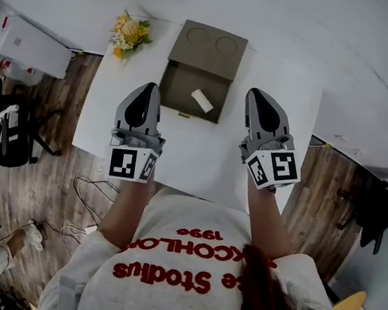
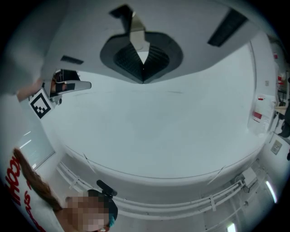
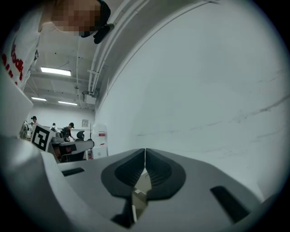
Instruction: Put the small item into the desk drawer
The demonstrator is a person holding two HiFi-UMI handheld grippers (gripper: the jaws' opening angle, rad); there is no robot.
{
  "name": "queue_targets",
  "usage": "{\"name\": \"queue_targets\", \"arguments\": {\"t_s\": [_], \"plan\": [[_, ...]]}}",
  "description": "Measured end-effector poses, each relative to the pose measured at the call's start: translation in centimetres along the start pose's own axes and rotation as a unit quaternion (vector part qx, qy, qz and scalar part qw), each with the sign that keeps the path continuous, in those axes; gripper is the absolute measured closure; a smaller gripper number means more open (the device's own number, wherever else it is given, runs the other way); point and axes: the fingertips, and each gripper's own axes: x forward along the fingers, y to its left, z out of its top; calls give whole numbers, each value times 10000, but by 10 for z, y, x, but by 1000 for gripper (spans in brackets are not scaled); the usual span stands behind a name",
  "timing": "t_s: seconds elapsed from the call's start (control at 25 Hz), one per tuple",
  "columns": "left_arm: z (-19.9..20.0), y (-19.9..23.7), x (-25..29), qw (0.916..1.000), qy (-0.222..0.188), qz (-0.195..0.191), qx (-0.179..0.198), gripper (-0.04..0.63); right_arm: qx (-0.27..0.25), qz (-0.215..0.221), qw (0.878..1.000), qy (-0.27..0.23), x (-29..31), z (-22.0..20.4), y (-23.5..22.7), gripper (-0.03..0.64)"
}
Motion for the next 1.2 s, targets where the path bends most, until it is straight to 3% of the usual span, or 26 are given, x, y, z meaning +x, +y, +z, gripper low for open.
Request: {"name": "queue_targets", "arguments": {"t_s": [0.64, 0.88, 1.2], "plan": [[9, -112, 50, 9879, -190, -1531, -155, 588, -116, -1656, 9858, -259, -119, 23, -73, 609], [10, -130, 55, 9838, -208, -1770, -185, 588, -113, -1910, 9810, -307, -137, 25, -81, 611], [8, -132, 55, 9830, -191, -1817, -176, 588, -139, -1940, 9804, -324, -137, 24, -80, 612]]}}
